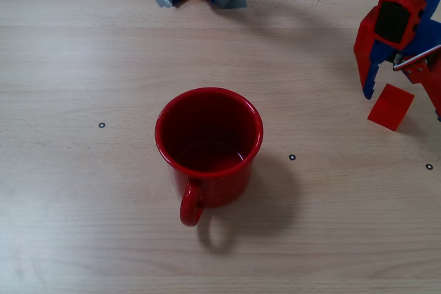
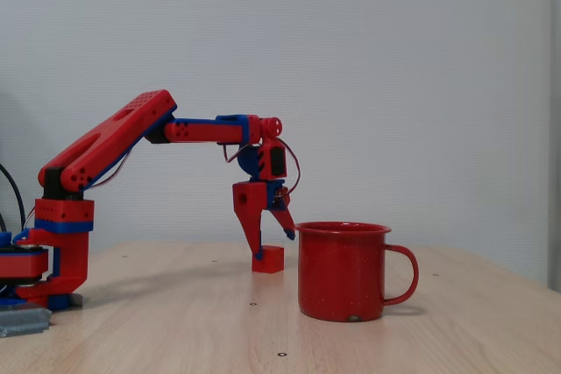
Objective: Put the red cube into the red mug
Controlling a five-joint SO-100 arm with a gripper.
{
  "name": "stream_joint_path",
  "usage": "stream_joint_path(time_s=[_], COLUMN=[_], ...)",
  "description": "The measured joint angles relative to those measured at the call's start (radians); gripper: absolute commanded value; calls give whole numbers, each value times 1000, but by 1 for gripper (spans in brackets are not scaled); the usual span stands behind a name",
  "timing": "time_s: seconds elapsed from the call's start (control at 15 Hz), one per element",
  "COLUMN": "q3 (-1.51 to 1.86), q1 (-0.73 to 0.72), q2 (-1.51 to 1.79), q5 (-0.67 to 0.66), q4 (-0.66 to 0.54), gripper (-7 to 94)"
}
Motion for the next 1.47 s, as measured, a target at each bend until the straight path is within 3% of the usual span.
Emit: stream_joint_path(time_s=[0.2, 0.33, 0.4, 0.53, 0.67, 1.07, 1.47], q3=[6, 20, 20, 20, 20, 20, 21], q1=[2, 2, 2, 2, 2, 2, 11], q2=[-11, -20, -20, -20, -20, -20, 21], q5=[0, 11, 14, 14, 11, 28, 46], q4=[-25, -26, -26, -26, -40, -40, 66], gripper=[40, 34, 29, 9, 0, 0, 0])
